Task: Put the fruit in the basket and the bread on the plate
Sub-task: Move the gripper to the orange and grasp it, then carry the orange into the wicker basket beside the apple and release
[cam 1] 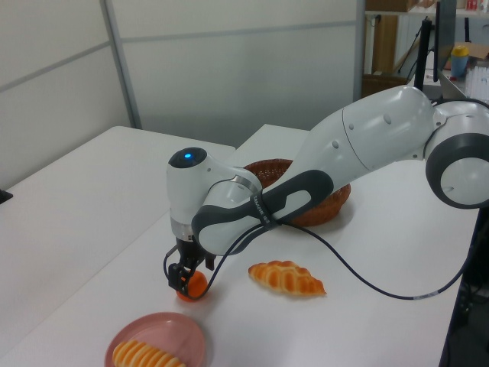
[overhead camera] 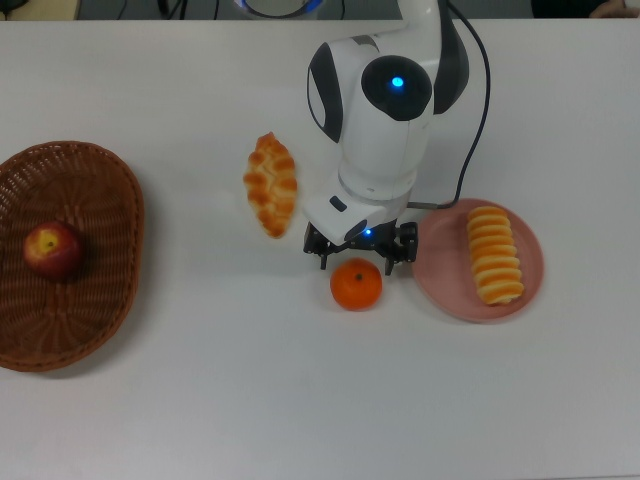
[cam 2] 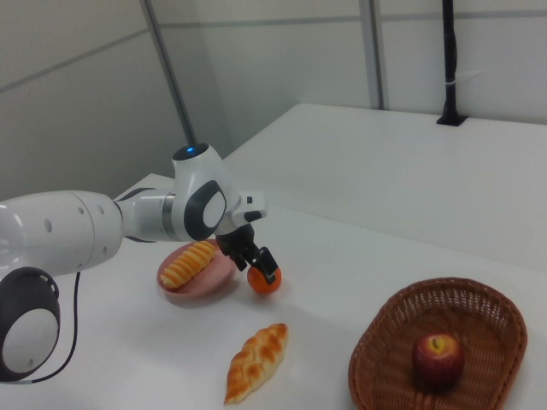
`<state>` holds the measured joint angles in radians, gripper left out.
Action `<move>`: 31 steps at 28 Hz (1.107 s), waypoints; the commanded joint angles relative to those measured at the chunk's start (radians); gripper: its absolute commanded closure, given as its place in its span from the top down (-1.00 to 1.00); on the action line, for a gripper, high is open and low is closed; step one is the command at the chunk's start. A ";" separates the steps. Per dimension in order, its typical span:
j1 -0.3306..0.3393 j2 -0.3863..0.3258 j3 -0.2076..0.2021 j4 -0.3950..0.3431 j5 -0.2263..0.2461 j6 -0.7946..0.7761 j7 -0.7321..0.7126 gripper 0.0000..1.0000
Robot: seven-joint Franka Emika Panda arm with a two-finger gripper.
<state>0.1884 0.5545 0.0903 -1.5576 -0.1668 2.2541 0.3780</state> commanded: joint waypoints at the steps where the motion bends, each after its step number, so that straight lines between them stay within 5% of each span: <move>1: 0.000 0.005 -0.001 -0.016 -0.017 0.056 -0.007 1.00; 7: 0.003 0.044 -0.001 -0.013 -0.066 0.119 0.033 1.00; 9: 0.003 0.062 -0.001 -0.012 -0.120 0.151 0.071 0.74; 11: 0.003 0.064 0.000 -0.013 -0.155 0.162 0.090 0.31; 13: 0.003 0.064 0.000 -0.013 -0.169 0.163 0.110 -0.55; 16: 0.003 0.061 0.000 -0.013 -0.163 0.162 0.113 -1.00; 24: -0.009 -0.008 -0.014 -0.007 -0.109 0.113 0.145 -1.00; 31: -0.052 -0.106 -0.086 0.028 -0.002 -0.057 0.105 -1.00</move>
<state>0.1609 0.5368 0.0502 -1.5196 -0.2359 2.2872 0.5089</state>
